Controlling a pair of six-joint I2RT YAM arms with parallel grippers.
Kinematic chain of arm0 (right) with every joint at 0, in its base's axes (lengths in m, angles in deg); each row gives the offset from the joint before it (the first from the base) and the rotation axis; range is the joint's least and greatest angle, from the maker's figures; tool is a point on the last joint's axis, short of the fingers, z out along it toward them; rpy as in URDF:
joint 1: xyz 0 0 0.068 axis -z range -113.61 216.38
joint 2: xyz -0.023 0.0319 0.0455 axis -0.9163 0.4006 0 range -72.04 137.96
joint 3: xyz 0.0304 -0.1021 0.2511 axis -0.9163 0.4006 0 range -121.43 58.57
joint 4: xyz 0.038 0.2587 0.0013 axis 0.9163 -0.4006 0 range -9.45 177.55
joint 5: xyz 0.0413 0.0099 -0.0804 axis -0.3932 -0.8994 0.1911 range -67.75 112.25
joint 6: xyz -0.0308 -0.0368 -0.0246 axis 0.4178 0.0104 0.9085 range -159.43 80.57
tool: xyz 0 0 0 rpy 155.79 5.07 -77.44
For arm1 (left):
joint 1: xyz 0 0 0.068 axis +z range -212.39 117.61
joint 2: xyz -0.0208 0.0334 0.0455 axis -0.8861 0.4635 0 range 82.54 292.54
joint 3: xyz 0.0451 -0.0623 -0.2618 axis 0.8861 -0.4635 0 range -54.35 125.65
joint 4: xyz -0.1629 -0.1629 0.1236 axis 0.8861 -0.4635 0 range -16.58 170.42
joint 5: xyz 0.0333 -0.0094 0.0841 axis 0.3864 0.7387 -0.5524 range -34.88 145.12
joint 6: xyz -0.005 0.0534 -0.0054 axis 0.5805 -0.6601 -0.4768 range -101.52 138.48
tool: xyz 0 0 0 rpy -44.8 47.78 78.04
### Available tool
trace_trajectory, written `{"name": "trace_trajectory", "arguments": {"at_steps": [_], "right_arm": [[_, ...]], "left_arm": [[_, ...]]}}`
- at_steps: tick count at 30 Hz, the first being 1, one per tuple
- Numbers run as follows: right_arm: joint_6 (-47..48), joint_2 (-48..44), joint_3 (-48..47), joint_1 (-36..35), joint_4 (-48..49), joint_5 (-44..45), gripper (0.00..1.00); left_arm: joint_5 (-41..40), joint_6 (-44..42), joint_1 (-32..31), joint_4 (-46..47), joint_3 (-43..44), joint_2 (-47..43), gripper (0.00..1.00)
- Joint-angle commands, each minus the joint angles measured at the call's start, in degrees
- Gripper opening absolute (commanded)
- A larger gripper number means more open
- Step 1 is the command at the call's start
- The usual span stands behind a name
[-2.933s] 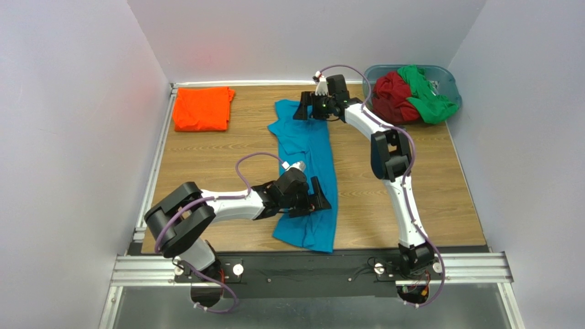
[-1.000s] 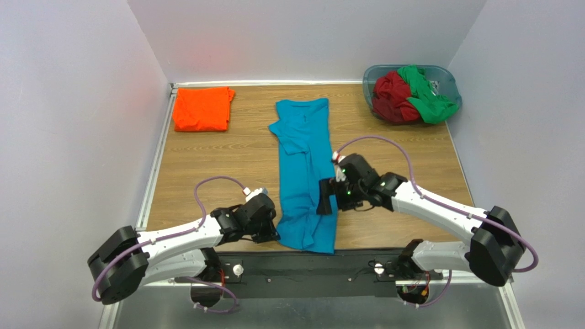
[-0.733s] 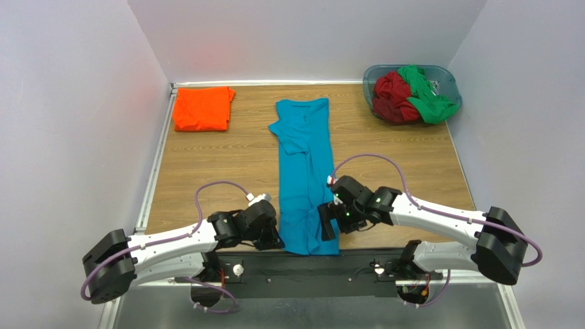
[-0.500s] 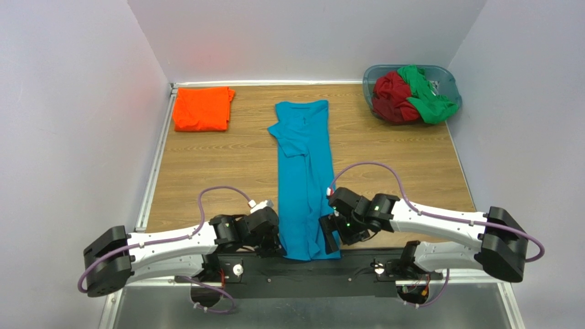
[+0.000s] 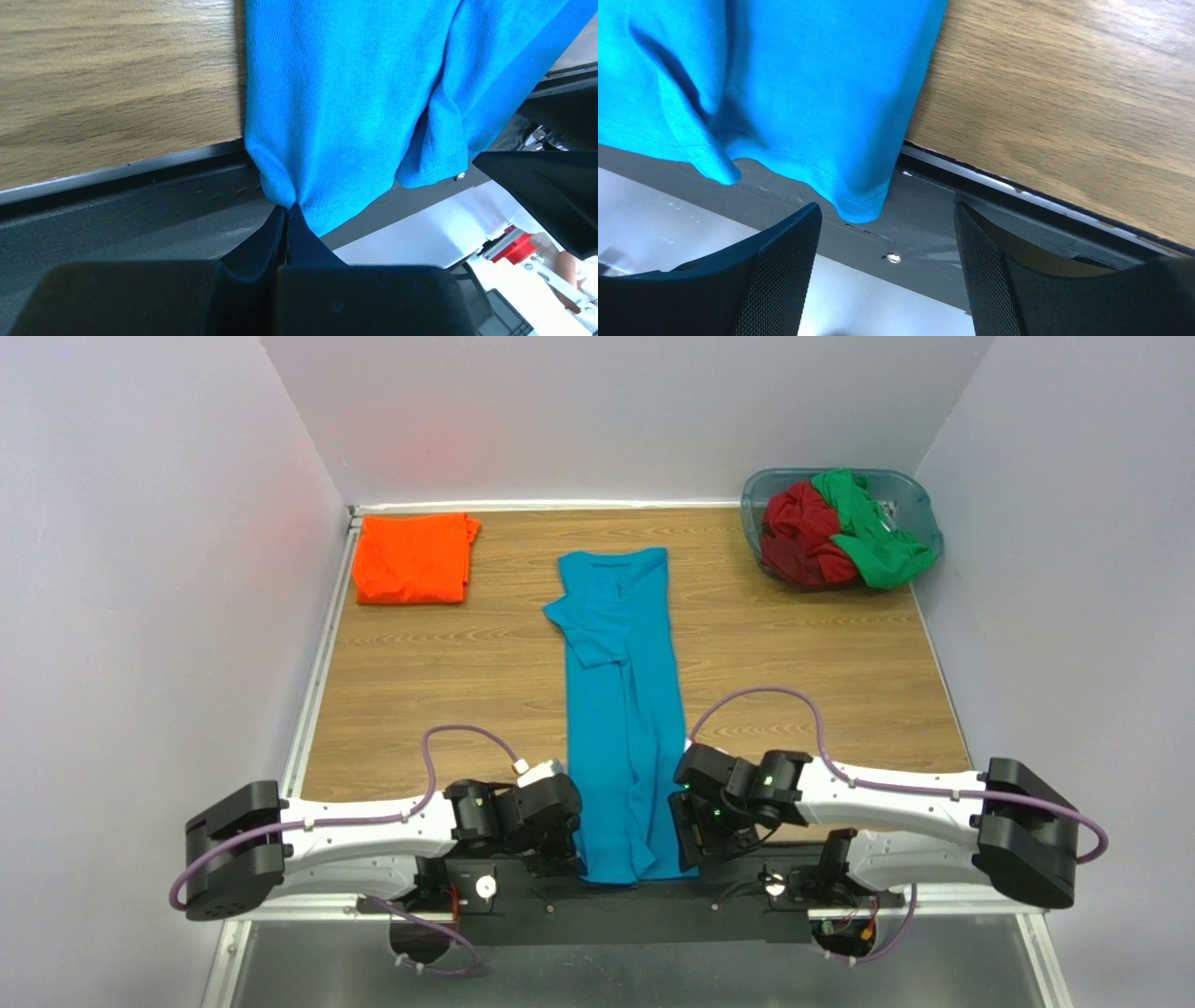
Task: Fold and stack the t-shirts
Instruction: Fold the tshirt
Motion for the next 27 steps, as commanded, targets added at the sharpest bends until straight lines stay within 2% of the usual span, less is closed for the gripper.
{"name": "trace_trajectory", "arguments": {"at_steps": [1,3,8,9,11,15,17,20,27], "right_arm": [[-3.0,0.08,1.05,-1.01,3.05,-0.88,0.74],[-3.62,0.43,1.22,-1.62,3.58,-1.49,0.71],[-4.32,0.78,2.01,-2.15,6.13,-1.41,0.55],[-4.32,1.05,2.01,-2.15,6.57,-1.58,0.47],[-4.5,1.05,2.72,-2.24,7.89,-2.28,0.42],[-5.02,-0.35,3.33,-2.42,8.59,-2.64,0.22],[-5.11,-2.02,3.6,-2.42,8.68,-2.2,0.16],[-5.38,-3.25,3.6,-2.42,8.68,-1.5,0.08],[-1.34,-3.08,-0.88,-2.42,7.89,3.93,0.04]], "left_arm": [[-0.58,1.88,-0.59,-1.37,1.13,-0.47,0.0],[-0.67,2.4,-0.59,-1.37,0.79,-0.91,0.0],[-1.2,3.28,-0.59,-1.37,0.26,-2.32,0.0],[-1.11,3.29,-0.68,-1.37,0.26,-2.58,0.0],[-1.29,3.37,-0.59,-1.37,0.17,-3.02,0.0],[-1.46,3.29,-0.68,-1.28,0.17,-3.55,0.0],[-1.72,3.29,-0.77,-1.37,0.34,-3.73,0.0],[-3.21,2.68,-0.85,-1.1,1.57,-4.25,0.0],[-8.66,0.47,-0.77,-1.89,5.17,-4.17,0.0]]}}
